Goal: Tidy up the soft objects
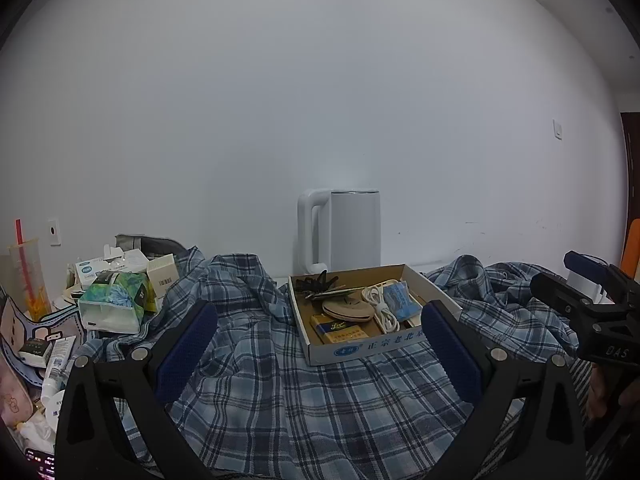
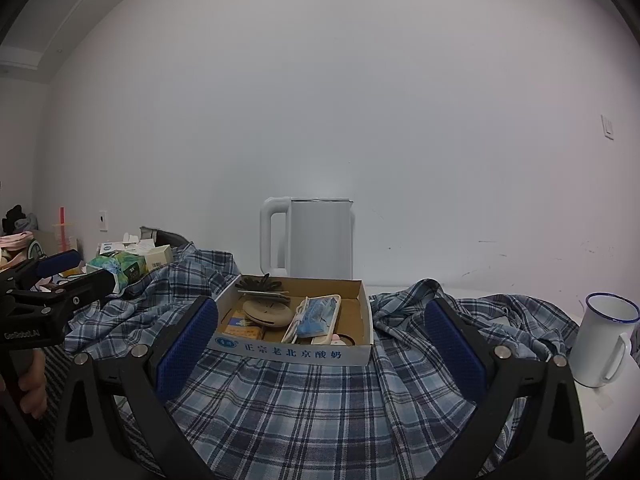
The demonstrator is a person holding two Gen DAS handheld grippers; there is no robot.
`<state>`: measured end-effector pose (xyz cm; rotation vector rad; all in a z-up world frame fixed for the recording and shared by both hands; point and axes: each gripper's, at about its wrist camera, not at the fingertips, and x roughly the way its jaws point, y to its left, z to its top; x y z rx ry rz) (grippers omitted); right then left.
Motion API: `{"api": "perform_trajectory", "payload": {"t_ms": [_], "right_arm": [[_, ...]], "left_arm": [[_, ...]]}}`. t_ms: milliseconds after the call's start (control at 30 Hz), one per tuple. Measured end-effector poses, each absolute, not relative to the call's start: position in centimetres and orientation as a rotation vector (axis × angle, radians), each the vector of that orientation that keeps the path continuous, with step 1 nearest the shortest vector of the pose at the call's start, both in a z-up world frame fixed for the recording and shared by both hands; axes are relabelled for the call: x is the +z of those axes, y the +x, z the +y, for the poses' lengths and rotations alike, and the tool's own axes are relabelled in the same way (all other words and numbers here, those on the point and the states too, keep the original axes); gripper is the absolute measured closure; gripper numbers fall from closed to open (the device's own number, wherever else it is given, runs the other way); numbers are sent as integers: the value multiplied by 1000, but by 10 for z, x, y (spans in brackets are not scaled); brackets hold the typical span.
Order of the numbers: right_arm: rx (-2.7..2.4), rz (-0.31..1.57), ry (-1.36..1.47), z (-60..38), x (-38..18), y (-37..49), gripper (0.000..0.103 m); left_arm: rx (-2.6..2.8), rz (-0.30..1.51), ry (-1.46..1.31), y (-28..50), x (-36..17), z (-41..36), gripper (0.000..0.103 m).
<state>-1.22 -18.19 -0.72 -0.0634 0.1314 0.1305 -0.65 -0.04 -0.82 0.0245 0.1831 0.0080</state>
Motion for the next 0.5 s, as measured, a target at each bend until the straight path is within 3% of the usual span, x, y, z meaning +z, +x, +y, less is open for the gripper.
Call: {"api": "perform_trajectory", "payload": {"t_ms": [500], "right_arm": [[123, 139, -60, -182, -8, -11, 0]], "left_arm": [[4, 183, 28, -6, -9, -1, 0]]}}
